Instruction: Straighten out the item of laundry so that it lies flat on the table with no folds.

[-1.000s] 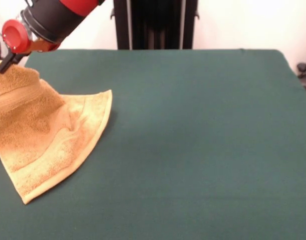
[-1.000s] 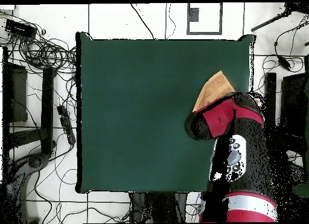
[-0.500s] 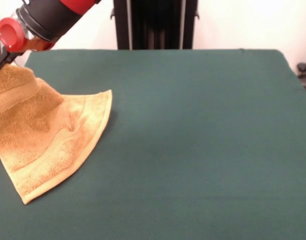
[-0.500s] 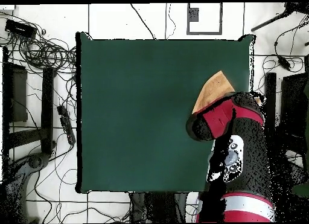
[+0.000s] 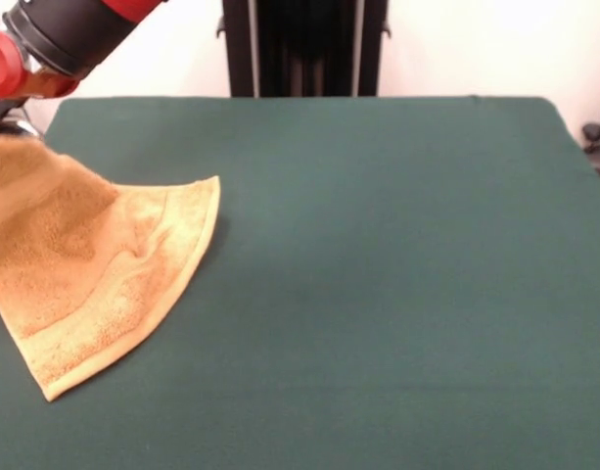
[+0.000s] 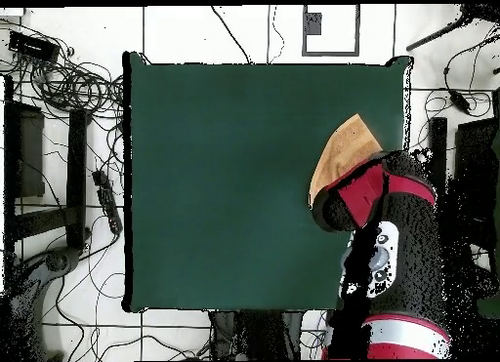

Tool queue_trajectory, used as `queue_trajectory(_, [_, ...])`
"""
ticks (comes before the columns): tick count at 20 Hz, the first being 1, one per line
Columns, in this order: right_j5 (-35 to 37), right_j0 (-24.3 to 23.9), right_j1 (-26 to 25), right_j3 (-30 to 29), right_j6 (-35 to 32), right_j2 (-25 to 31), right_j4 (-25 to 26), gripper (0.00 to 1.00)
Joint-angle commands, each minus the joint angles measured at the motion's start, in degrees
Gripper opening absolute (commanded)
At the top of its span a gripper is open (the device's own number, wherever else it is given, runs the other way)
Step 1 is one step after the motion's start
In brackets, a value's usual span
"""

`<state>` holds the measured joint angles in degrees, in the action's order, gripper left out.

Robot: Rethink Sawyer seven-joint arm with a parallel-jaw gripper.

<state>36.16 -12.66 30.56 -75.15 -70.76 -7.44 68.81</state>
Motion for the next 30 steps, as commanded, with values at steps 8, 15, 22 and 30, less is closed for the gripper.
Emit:
queue_trajectory(8, [-0.67, 0.49, 0.22, -0.01, -0.95, 3.34, -2.62, 1.00])
queue_trajectory(15, [9.48, -2.22, 0.74, -2.39, -0.33, 6.49, -14.30, 1.00])
queue_trajectory(22, [29.55, -4.08, -2.24, -2.22, -4.16, 9.47, -36.01, 1.00])
queue_trajectory(30, [34.37, 3.61, -4.61, 2.14, -13.34, 3.89, -37.05, 1.00])
